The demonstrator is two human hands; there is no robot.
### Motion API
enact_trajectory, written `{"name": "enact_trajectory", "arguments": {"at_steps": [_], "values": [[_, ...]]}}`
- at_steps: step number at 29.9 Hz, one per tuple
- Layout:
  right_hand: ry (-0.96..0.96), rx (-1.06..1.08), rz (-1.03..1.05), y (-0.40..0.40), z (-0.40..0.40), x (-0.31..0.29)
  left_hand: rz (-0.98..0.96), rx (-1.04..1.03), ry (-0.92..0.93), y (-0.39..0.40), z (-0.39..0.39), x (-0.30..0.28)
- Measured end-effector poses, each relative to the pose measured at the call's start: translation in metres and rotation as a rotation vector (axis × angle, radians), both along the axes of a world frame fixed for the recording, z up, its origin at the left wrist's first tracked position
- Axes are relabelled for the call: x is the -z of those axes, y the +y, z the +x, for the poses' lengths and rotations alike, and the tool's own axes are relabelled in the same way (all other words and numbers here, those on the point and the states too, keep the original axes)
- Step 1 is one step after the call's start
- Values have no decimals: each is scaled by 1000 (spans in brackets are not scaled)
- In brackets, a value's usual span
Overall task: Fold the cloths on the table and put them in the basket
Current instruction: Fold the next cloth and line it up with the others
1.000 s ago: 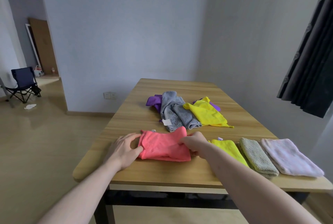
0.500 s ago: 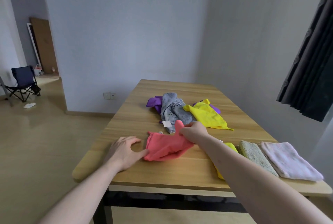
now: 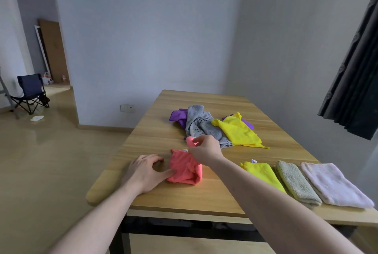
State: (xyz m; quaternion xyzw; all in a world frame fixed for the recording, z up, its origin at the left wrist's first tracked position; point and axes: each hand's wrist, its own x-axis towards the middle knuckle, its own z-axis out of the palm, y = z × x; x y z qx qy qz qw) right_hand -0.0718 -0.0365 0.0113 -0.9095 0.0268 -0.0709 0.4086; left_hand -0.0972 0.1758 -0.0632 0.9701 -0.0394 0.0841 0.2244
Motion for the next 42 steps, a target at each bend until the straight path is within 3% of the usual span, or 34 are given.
{"name": "enact_trajectory", "arguments": {"at_steps": [8, 17, 22, 25, 30, 42], "values": [[-46, -65, 25, 19, -5, 13, 15, 1, -20, 0, 0, 0], [40, -157, -6, 26, -19, 29, -30, 21, -22, 6, 5, 3], [-138, -287, -311, 23, -28, 37, -53, 21, -13, 7, 9, 6], [-101, -352, -555, 21, -28, 42, -79, 26, -12, 7, 7, 6], [40, -419, -669, 15, -29, 45, -144, 22, -3, 5, 4, 4], [43, -385, -848, -42, -47, 46, -152, 35, 20, 10, 9, 11]]}}
